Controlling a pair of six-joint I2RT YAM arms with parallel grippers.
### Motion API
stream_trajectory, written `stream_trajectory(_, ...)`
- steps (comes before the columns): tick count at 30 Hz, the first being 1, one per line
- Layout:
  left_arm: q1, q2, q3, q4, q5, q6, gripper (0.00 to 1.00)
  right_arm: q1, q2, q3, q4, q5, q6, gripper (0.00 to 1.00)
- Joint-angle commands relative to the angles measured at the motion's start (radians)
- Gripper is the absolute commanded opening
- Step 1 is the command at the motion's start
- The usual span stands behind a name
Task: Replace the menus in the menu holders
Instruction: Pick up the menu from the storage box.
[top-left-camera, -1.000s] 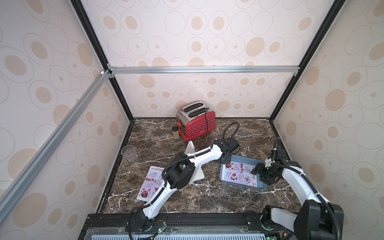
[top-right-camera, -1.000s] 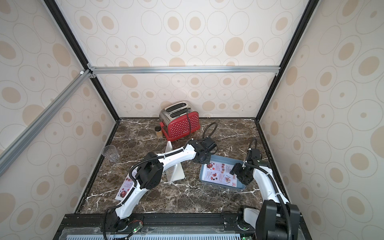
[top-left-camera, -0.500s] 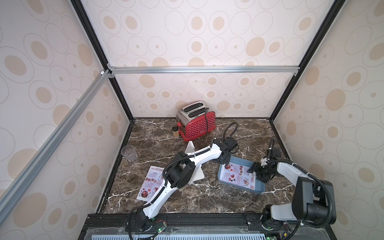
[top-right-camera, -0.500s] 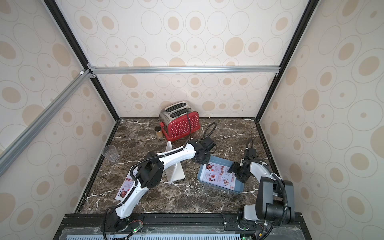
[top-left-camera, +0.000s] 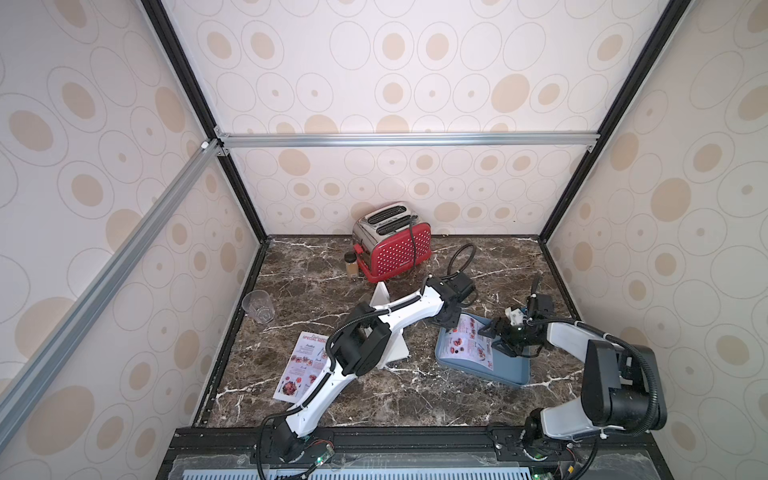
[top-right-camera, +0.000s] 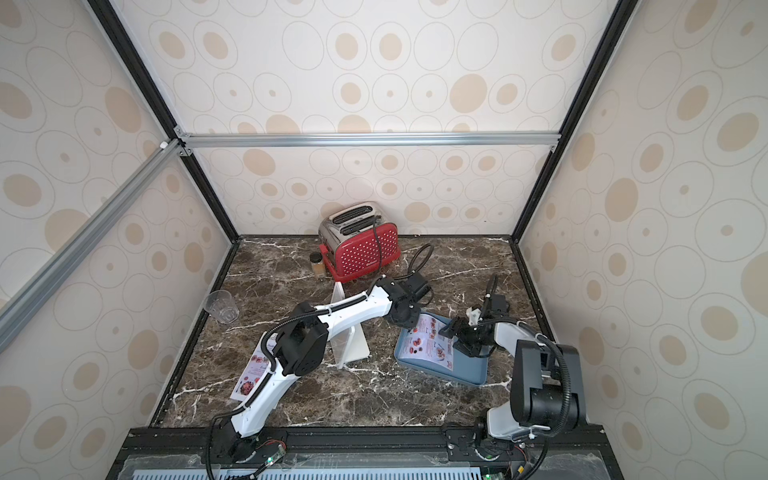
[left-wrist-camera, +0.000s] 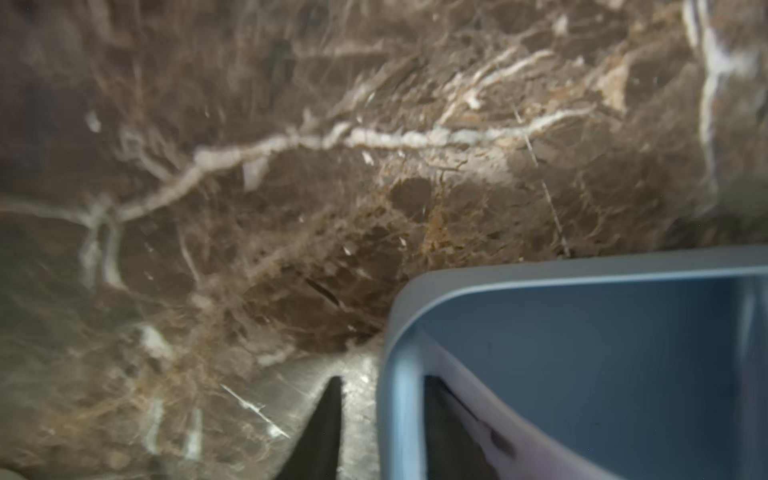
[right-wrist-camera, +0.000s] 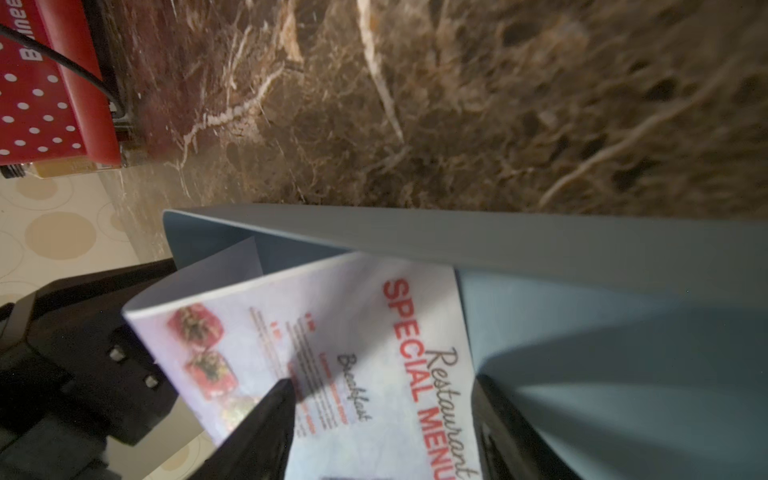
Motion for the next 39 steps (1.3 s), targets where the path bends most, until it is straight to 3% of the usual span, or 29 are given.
stream_trajectory(1,0.005,-0.062,0.031,-0.009,-0.117,0.032,0.49,0.008,0.038,-0.031,0.001,-0.018,0.010,0.68)
stream_trajectory(5,0.002,-0.148,0.016,0.011,-0.211,0.080,0.65,0.009,0.053,-0.039,0.019,-0.032,0.015,0.68)
stream_trajectory(13,-0.089,-0.336,-0.122,0.107,-0.293,0.356,0.73,0.009,0.072,-0.031,0.041,-0.075,0.027,0.68)
stream_trajectory(16,-0.150,-0.440,-0.292,0.235,-0.254,0.525,0.74,0.009,0.079,-0.033,0.048,-0.081,0.029,0.67)
stream_trajectory(18,-0.169,-0.516,-0.440,0.338,-0.124,0.603,0.74,0.010,0.087,-0.035,0.056,-0.089,0.030,0.67)
stream_trajectory(21,-0.208,-0.580,-0.566,0.413,-0.075,0.688,0.76,0.010,0.092,-0.033,0.055,-0.093,0.026,0.67)
stream_trajectory(25,-0.239,-0.574,-0.609,0.422,-0.053,0.723,0.81,0.009,0.096,-0.026,0.041,-0.093,0.012,0.67)
stream_trajectory(27,-0.263,-0.546,-0.608,0.427,-0.071,0.755,0.90,0.010,0.099,-0.023,0.033,-0.095,0.007,0.67)
stream_trajectory(33,-0.274,-0.473,-0.576,0.427,-0.190,0.779,0.91,0.010,0.105,-0.021,0.026,-0.099,0.000,0.66)
stream_trajectory(39,-0.276,-0.449,-0.592,0.439,-0.157,0.816,0.95,0.009,0.108,-0.023,0.032,-0.104,0.006,0.67)
